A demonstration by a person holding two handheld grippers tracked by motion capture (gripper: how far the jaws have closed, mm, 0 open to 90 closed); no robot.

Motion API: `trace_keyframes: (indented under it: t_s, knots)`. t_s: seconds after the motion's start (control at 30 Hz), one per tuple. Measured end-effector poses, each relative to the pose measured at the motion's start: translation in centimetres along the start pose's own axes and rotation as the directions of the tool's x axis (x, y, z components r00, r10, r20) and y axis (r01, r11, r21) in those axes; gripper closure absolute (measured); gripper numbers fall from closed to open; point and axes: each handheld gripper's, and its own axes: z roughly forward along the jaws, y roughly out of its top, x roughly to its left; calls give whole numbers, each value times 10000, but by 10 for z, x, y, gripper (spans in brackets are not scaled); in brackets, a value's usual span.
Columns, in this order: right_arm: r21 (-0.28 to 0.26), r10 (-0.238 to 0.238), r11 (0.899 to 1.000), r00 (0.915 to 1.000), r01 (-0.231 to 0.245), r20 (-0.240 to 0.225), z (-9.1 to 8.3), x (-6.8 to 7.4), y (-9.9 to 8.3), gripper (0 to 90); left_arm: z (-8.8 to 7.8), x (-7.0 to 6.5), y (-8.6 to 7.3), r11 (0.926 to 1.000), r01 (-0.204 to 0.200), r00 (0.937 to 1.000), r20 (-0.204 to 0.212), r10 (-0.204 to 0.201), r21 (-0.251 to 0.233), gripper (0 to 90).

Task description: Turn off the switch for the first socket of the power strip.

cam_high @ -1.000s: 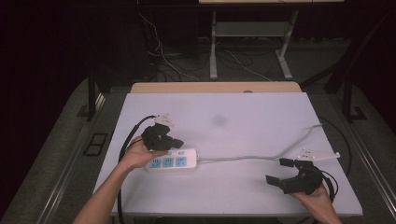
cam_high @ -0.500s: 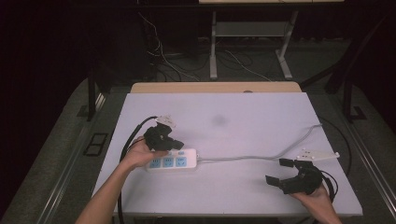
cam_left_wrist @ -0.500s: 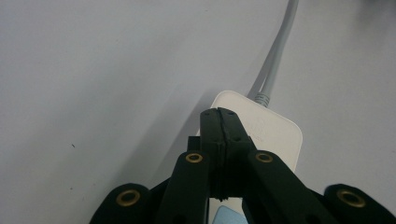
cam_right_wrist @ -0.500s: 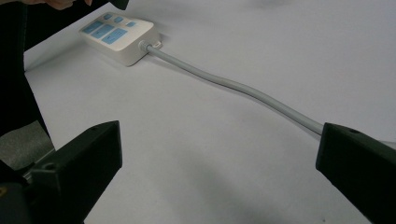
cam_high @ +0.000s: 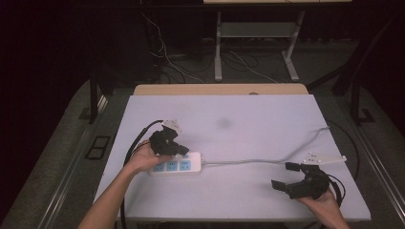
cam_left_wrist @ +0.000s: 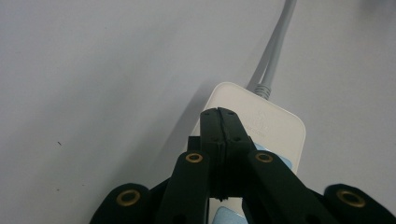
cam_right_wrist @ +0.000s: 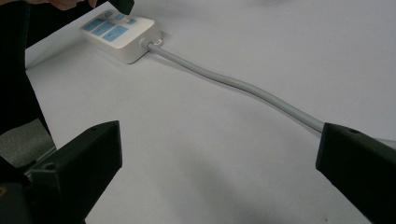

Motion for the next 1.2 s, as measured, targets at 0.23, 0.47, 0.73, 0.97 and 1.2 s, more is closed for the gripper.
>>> trace_keyframes:
  t_s: [0.23,0.47,0.73,0.97,1.2]
  knots:
    - [9,-19,10000,10000,19,-1,0,0,0,1,5,0,0,9997,-61,10000,59,60,217,891]
    - [2,25,10000,10000,-25,8,-1,-1,0,2,7,1,-1,9995,-167,9999,41,166,278,894]
    - [-54,89,9999,10000,-89,-45,-1,-1,0,2,7,0,-1,9990,-262,9996,-37,264,351,897]
    - [-38,73,10000,10000,-73,-63,-1,0,0,2,7,1,-1,9994,-71,10000,15,71,328,899]
    - [-63,58,10000,9999,-58,-91,-2,-1,0,2,8,4,-3,9994,234,9995,203,-240,256,900]
